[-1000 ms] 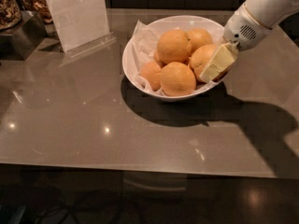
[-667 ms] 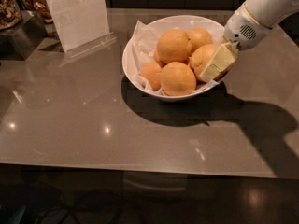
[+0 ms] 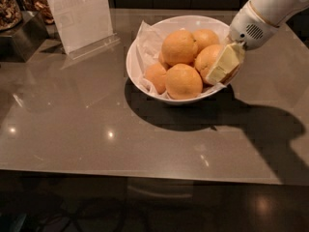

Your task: Pick orange from white bowl

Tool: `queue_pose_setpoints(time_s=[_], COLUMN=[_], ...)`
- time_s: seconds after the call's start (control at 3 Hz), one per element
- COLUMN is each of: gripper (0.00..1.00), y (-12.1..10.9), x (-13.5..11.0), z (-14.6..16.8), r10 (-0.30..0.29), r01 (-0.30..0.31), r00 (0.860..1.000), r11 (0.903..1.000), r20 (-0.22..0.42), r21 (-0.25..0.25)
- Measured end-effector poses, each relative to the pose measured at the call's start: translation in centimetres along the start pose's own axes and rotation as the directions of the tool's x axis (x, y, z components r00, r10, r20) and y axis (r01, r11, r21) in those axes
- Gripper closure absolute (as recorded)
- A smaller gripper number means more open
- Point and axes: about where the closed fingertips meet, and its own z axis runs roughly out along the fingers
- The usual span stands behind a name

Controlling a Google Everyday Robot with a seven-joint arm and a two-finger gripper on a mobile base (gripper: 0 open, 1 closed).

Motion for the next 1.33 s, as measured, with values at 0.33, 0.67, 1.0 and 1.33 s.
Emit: queue_pose_setpoints(time_s=[0.33,0.67,1.0,1.33], gripper=[1.0,1.0,1.0,1.0], y=[2.5,5.2,7.0,8.2], x=[-1.8,-2.5,-1.4,0.1], z=[-2.1,-5.2,-8.4,-10.2], r10=[-0.118,-0.213,-0.249,-0.249], r01=[0.118,0.211,0.238,0.235], r00=[0.992,0.972,0.952,0.936], r11=[0.993,0.977,0.9681,0.9683], r20=[0.039,0.096,0.178,0.249], r21=[-0.004,0.029,0.078,0.085])
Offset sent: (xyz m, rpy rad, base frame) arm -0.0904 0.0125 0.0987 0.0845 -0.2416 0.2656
